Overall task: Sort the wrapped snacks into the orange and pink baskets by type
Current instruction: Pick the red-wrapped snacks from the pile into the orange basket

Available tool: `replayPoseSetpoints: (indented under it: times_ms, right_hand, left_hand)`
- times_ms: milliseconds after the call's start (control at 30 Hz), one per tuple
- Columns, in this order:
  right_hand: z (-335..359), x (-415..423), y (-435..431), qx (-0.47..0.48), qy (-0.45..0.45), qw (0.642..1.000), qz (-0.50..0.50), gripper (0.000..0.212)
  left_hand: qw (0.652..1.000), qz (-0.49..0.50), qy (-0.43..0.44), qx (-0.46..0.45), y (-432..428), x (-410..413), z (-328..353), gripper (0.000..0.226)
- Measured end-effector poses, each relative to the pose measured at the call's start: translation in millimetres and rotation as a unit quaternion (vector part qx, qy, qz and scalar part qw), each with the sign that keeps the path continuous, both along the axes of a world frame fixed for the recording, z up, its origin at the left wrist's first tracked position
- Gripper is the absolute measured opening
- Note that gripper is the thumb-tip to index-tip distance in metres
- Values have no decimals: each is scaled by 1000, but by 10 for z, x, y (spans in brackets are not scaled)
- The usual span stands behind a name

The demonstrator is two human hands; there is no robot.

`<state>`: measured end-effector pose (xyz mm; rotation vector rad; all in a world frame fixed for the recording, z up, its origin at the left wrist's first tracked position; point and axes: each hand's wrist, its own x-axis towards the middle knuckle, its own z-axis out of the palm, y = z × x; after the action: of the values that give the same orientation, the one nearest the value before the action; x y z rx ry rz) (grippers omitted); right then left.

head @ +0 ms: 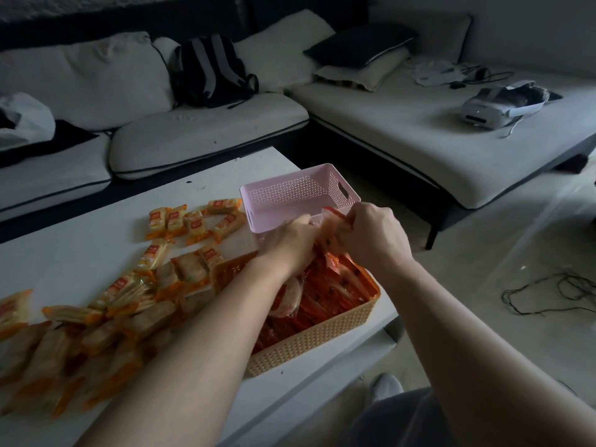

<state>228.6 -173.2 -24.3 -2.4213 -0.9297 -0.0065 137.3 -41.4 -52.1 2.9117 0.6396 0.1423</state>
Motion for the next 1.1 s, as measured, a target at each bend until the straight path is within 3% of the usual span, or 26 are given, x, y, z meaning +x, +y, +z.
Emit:
replayPoseSetpoints:
  times_ms: [167,233,300,467,600,733,833,900,1000,1100]
  right_hand:
    - [-122,-53,51,-81,-90,993,10,16]
    - [-102,-51,73,-87,-97,991,3,25]
    - [-63,-37,115,-90,-84,992,3,36]
    - [-179,70,149,-100,8,995,-22,22]
    - [-316,138,139,-105,102,988,-52,47]
    - [-259,85,144,-107,84,989,-61,45]
    - [-108,8,134,-61,48,996,-36,27]
    - [-1,-63,146,-17,47,999,8,12]
    - [85,-214,188,9,66,994,92,10]
    - [67,-340,206,-49,90,981,165,11]
  left_hand:
    - [999,19,-49,5,42,29,-34,16]
    - [998,5,-57,-5,42,38,-5,23]
    - [996,-10,-67,-51,62,23,42,30]
    - [983,-3,-130,-133,119,2,34,21]
    - [987,26,-111,-115,103,21,-7,11]
    - [992,22,-74,-97,81,-20,59,13]
    - [980,47,-139,-132,156,-296,214,12]
    - [980,78,-120,-137,191,-591,263,25]
    - [978,96,28,-181,140,-929,221,69]
    - [977,98,30,-190,72,-1037,168,72]
